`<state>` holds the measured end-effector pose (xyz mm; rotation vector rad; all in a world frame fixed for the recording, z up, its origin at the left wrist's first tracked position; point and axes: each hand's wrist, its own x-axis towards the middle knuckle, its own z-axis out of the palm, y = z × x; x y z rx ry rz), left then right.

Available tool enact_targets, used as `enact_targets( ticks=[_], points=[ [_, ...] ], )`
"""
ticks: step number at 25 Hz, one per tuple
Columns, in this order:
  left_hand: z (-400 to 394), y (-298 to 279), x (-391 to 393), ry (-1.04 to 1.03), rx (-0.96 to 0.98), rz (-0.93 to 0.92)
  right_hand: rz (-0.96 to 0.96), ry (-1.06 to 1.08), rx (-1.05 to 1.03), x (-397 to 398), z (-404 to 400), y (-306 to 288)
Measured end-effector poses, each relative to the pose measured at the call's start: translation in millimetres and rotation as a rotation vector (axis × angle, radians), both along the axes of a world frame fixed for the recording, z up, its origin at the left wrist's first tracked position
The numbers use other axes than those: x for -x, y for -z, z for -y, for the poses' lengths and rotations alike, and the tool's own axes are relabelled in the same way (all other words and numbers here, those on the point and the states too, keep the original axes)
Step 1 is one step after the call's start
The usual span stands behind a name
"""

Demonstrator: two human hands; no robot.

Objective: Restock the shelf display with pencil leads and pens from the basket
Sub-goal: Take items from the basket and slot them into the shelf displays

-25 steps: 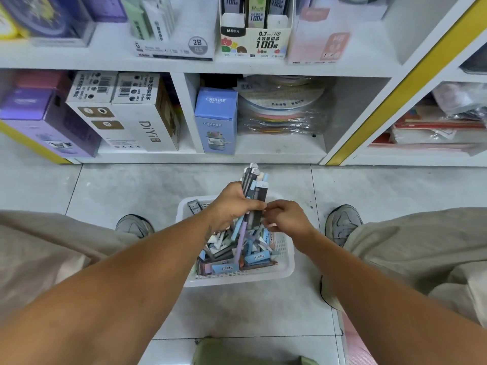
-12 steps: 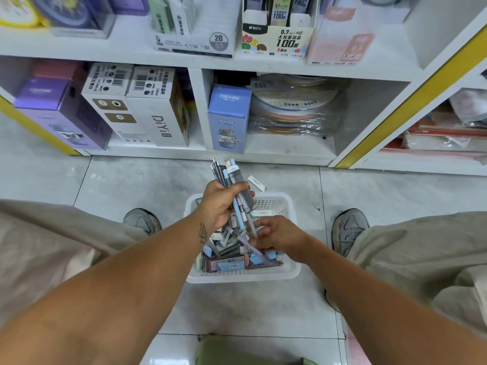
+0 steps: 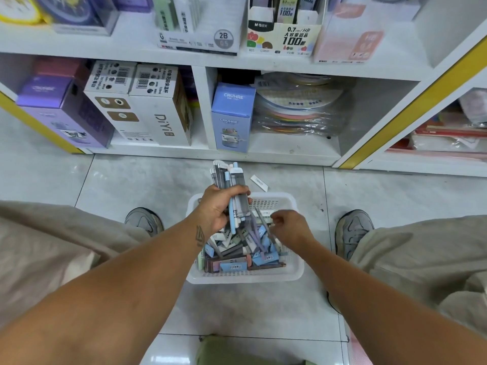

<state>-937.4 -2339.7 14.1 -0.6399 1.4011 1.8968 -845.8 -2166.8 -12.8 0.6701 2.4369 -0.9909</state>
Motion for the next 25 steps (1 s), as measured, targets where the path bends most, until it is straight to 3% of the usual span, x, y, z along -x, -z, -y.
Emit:
enact_targets(
  ticks=[5,18,22,25],
  points=[
    [-4,10,13,0.011,0.041,0.002,-0.193,0.038,-0.204,56,-17,5],
    [-5,71,61,-0.196,0.076,0.067,0.150,-0.351,-0.507,165,-14,89],
    [-2,70,56,-0.160,0.082,0.082,0.083,-0.346,-0.442,167,-19,88],
    [2,52,54,-0.106,0.100,0.095,-0.014,-0.171,-0.118,160,-23,65]
  ],
)
